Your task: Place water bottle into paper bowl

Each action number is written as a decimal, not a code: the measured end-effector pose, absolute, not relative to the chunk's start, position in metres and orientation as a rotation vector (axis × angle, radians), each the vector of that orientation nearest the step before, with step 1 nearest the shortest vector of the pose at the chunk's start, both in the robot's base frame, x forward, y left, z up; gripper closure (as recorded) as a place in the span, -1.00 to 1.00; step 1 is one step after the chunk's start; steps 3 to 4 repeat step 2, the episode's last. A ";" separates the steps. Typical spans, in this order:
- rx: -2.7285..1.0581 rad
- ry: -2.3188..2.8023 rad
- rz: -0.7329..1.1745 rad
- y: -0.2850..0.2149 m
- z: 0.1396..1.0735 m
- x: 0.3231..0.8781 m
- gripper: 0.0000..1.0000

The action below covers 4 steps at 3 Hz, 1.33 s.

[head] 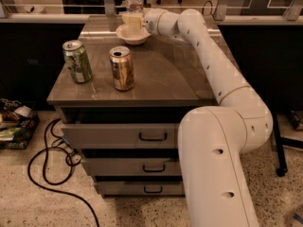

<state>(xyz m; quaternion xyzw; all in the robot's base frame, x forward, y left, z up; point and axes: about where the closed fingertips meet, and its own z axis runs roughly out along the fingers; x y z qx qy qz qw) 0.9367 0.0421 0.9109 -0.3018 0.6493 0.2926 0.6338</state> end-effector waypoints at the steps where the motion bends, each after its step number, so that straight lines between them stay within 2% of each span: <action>1: -0.692 1.485 0.673 0.045 0.910 0.937 -1.00; 4: -0.693 1.485 0.673 0.046 0.910 0.937 -1.00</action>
Offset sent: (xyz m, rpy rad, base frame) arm -0.0001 0.0031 -0.0009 0.0002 0.0013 0.0035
